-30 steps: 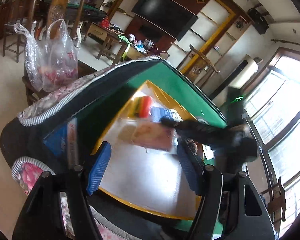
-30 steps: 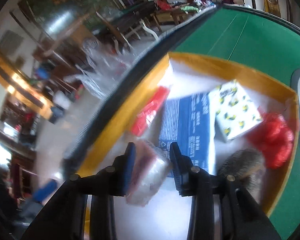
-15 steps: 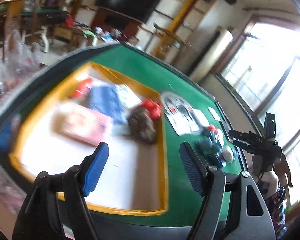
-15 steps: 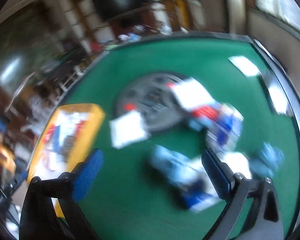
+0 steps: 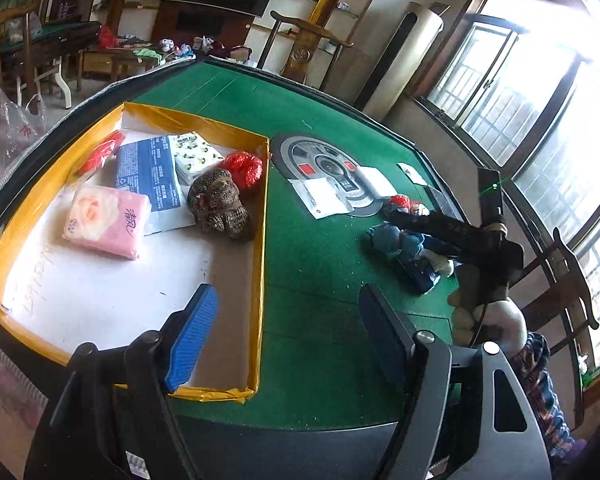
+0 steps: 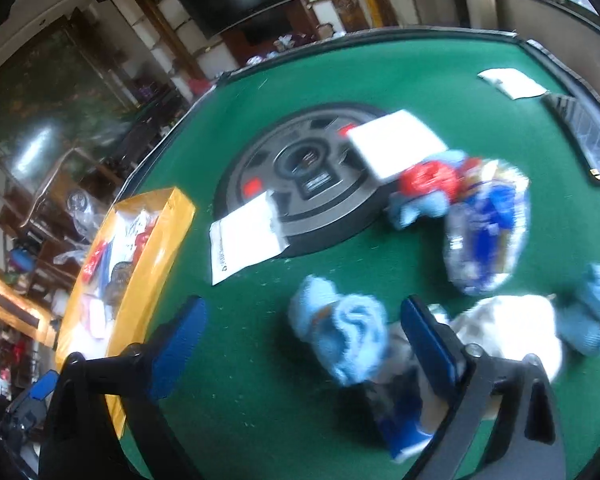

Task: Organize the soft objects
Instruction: 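Grasp blue knitted cloth with left gripper while right gripper grasps light-blue knitted cloth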

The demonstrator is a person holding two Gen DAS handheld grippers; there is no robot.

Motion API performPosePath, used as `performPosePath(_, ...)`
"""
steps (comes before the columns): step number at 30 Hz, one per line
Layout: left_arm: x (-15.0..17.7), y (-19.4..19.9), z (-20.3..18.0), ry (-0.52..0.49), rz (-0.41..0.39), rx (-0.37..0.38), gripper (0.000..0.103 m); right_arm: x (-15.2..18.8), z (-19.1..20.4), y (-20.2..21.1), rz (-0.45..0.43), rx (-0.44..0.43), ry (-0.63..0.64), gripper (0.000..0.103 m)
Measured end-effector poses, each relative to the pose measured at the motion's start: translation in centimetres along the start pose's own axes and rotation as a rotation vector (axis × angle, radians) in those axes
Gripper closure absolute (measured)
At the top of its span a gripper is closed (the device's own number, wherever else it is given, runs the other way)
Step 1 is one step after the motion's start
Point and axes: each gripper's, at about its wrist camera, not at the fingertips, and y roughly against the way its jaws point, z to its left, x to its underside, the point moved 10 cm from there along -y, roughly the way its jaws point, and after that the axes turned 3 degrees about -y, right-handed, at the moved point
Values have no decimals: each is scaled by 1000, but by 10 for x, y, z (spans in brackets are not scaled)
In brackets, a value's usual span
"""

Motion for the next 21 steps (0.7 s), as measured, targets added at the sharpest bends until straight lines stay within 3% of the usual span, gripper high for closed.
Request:
performPosePath(2,0,-4,-2,1,9,0,30,13,20,-1,52,-113,31,15)
performPosePath(4,1,-11,-5,-1,29,5,30,35,50,7,143,-320,56,15)
performPosePath(6,1,-18,-11,-2,47,17,30,42,62,33,119,-407,89,15)
performPosePath(8,1,-27,-19,-10,72,26,30,34,50,56,32,-369,93,15)
performPosePath(11,2,-45,-36,-37,107,38,30,16,13,83,-118,-234,66,15)
performPosePath(14,-4,-66,-57,-98,119,21,30,6,-23,98,-215,-168,-5,15)
performPosePath(18,-15,-103,-82,-278,131,-53,30,11,-55,97,-246,-195,-99,15)
performPosePath(21,-19,-138,-98,-400,167,-92,30,12,-65,98,-249,-150,-109,15)
